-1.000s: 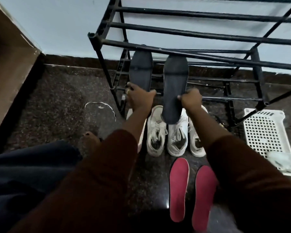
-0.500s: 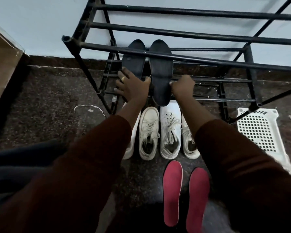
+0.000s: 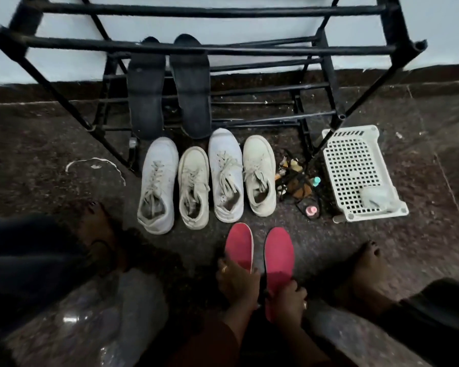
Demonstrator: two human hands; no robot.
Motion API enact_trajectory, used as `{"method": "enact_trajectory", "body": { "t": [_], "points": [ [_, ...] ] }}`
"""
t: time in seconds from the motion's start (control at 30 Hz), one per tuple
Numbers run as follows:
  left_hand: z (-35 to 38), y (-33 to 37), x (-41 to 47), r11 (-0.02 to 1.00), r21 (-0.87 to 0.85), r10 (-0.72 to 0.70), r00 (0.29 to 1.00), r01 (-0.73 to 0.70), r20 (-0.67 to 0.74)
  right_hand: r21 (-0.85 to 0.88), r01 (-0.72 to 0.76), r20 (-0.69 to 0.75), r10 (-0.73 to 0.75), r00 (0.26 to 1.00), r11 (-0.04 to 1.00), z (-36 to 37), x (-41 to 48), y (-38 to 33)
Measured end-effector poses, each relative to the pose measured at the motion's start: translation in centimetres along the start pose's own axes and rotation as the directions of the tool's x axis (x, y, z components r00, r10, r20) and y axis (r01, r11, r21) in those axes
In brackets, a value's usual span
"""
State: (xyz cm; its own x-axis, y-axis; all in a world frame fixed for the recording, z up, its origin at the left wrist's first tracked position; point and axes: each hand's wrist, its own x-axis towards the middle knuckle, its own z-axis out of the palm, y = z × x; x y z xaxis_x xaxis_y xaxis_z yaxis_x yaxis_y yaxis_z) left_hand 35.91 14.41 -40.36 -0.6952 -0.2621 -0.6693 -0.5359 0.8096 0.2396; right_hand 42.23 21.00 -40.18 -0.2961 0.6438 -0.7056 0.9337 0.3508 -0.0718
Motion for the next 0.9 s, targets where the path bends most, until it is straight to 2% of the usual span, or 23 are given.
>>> {"method": "enact_trajectory", "body": {
  "t": [0.1, 0.3, 0.43, 0.53, 0.6, 0.77, 0.9],
  "points": [
    [2.0, -1.7, -0.6, 0.995, 0.030, -0.093, 0.993, 0.091, 0.078, 0.023, -0.015, 0.007, 0.015, 1.000, 1.000, 1.8, 0.5, 1.0],
    [3.0, -2.2, 0.3, 0.993, 0.013, -0.115, 0.992, 0.114, 0.056, -0.006, -0.103, 0.021, 0.103, 0.994, 0.995, 2.9, 1.8, -0.6],
    [3.0, -2.0, 1.0, 0.994, -0.017, -0.108, 0.991, 0.110, 0.077, -0.059, -0.100, 0.046, 0.103, 0.994, 0.993, 2.9, 3.0, -1.0],
    [2.8, -2.4, 1.3, 0.993, -0.026, -0.109, 0.990, 0.112, 0.085, 0.118, -0.197, 0.059, 0.191, 0.980, 0.973, 2.8, 2.7, -1.3],
    [2.5, -2.9, 1.0, 0.995, -0.039, -0.087, 0.994, 0.089, 0.068, 0.253, -0.207, 0.023, 0.208, 0.978, 0.945, 2.7, 2.0, -1.3],
    [-0.4, -1.5, -0.6, 0.967, -0.229, 0.111, 0.993, -0.115, -0.031, 0.438, -0.009, -0.189, 0.102, 0.977, 0.899, -0.3, 0.0, -3.1],
    [-6.2, 4.8, 0.1, 0.874, -0.414, 0.192, 0.964, -0.254, -0.186, 0.476, 0.258, -0.406, -0.051, 0.913, 0.841, -5.6, -0.9, -7.9]
  ]
}}
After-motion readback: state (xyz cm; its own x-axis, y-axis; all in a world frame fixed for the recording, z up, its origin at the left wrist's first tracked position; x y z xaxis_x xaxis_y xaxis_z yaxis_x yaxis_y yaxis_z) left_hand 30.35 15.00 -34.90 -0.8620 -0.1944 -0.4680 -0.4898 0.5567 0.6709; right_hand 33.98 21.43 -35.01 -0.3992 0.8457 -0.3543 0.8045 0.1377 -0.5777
